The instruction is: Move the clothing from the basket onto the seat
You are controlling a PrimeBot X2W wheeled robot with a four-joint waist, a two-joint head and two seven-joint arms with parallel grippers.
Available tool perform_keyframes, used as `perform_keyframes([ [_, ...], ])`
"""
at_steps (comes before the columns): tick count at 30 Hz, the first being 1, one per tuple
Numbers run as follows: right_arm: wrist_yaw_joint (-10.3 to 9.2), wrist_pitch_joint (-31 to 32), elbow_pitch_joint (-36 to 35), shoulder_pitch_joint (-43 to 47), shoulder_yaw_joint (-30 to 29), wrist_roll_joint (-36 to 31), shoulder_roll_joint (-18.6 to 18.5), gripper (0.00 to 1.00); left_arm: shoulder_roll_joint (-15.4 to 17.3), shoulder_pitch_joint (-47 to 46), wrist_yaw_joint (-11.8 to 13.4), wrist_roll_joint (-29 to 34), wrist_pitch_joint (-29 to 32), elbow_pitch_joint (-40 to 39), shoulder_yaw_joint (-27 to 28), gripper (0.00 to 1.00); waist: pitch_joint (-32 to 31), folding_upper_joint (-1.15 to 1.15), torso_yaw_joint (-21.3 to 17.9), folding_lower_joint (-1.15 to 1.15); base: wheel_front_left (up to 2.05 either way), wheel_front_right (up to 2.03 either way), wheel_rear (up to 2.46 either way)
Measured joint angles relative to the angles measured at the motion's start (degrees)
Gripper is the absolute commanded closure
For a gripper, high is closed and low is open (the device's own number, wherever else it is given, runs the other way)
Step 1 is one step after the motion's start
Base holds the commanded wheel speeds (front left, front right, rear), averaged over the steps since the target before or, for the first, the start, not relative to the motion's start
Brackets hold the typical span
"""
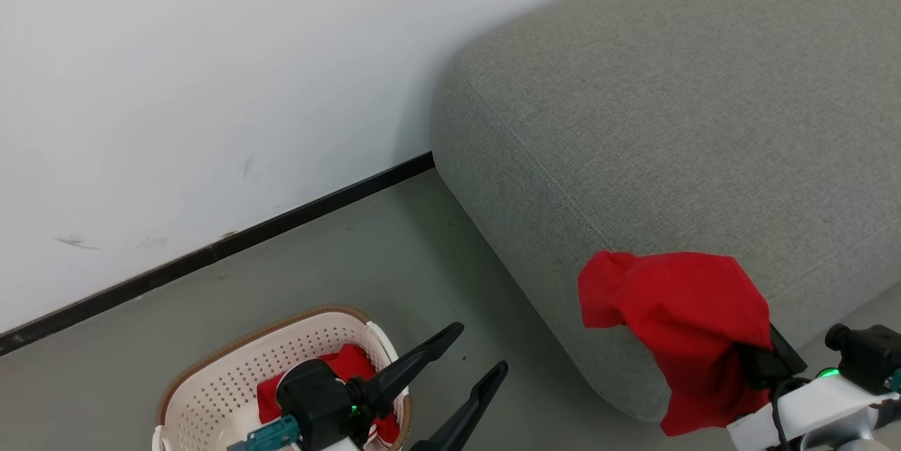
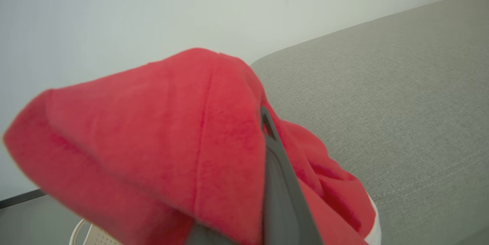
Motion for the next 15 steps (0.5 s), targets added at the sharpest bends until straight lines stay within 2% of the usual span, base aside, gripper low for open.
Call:
perform_keyframes([
  [8,0.0,0.02,4.08,-1.62,-3.28,4.9,0.42,1.0,-0.12,0.51,0.0,0.23,0.0,-0.53,0.16,0.0,1.24,0.0,0.43,0.0,0.0,0.0,0.0],
  [15,0.0,2.69,7.51,-7.15,-6.46,9.82,0.89,1.0,-0.07,0.62,0.0,0.7,-0.07,-1.07,-0.08,0.0,2.58,0.0,1.07,0.0,0.0,0.0,0.0],
])
